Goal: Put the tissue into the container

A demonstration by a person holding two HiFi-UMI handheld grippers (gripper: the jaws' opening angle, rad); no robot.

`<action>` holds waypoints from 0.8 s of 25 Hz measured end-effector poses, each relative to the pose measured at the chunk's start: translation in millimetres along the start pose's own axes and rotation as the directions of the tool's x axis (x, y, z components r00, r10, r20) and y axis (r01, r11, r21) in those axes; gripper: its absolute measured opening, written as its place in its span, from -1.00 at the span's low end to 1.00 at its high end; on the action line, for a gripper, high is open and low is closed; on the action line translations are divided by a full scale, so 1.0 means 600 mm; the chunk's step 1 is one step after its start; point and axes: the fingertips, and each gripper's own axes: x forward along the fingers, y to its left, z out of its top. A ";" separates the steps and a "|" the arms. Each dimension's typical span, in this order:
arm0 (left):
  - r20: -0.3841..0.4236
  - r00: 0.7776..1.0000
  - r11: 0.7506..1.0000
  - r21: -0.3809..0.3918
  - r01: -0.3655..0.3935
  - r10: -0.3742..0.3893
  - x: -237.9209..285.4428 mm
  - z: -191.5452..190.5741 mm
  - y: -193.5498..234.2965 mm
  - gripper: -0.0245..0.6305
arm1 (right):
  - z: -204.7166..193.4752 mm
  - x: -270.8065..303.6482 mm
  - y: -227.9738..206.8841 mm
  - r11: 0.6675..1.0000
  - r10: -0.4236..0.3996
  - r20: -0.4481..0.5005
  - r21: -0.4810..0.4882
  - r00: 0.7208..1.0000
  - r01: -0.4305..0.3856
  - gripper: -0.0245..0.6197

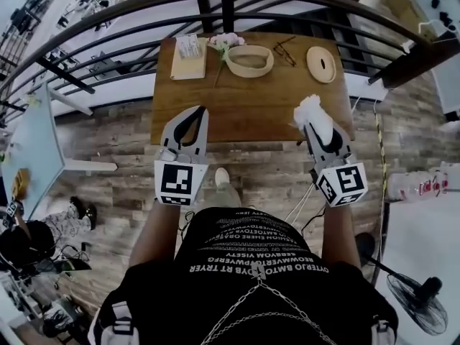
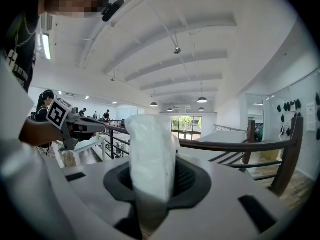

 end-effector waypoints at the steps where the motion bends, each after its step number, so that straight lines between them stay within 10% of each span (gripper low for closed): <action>1: -0.002 1.000 1.000 0.006 0.006 -0.006 0.010 0.000 0.004 -0.84 | 0.003 0.010 -0.002 1.000 0.001 0.004 -0.001 1.000 -0.001 -0.56; 20: 0.023 0.997 0.997 0.001 0.071 -0.071 0.148 -0.001 0.137 -0.84 | 0.053 0.194 -0.012 0.999 -0.007 -0.042 -0.038 0.999 0.006 -0.56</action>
